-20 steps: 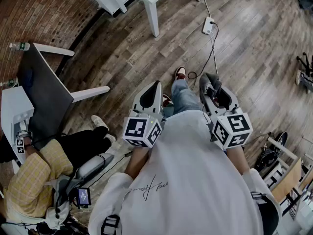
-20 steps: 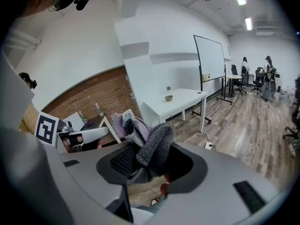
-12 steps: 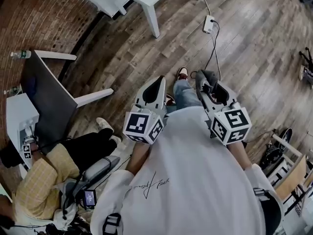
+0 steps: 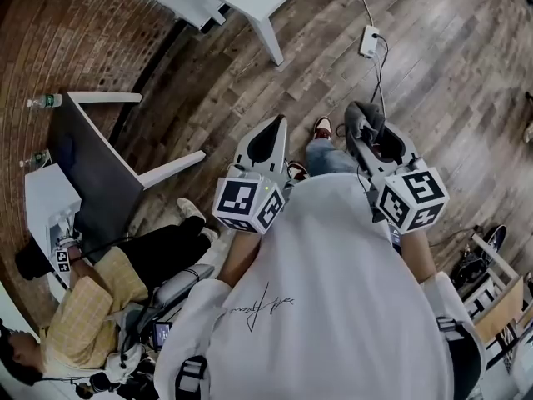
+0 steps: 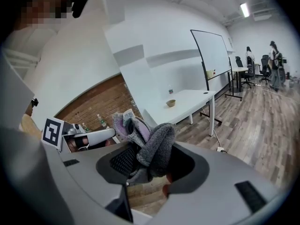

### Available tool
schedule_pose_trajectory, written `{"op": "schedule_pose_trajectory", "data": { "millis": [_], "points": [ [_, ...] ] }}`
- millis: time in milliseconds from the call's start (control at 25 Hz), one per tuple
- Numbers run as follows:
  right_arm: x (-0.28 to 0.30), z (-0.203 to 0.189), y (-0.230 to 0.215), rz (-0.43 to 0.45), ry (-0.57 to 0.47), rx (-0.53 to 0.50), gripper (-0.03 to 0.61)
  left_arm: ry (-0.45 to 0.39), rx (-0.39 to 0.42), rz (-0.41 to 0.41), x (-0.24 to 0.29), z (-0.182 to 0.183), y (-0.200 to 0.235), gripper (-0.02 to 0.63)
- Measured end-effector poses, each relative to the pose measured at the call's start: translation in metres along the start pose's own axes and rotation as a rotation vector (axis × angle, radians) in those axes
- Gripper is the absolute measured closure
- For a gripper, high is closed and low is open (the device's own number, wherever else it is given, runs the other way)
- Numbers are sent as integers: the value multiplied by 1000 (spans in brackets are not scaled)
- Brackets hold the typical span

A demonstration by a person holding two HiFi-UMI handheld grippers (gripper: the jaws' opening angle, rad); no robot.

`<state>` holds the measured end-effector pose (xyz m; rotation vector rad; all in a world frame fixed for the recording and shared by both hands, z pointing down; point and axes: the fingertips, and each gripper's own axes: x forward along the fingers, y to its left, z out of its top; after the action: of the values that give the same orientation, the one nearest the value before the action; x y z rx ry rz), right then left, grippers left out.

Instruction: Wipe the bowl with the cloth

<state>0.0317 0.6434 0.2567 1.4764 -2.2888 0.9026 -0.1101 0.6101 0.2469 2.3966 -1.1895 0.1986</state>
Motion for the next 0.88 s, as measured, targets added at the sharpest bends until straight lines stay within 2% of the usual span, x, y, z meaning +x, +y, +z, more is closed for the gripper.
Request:
{"op": "schedule_pose_trajectory", "data": {
  "millis": [400,560,760,880],
  "points": [
    [37,51,-69,73,10,-42,397,10,33,20,83,31,9,603],
    [44,66,-94,88,-5,-33,397,23,49,-6,114,37,-1,603],
    [54,89,-112,117,-29,-33,397,19,73,33,135,53,8,603],
    [57,99,-124,126,-40,-27,397,17,73,24,147,60,11,603]
  ]
}}
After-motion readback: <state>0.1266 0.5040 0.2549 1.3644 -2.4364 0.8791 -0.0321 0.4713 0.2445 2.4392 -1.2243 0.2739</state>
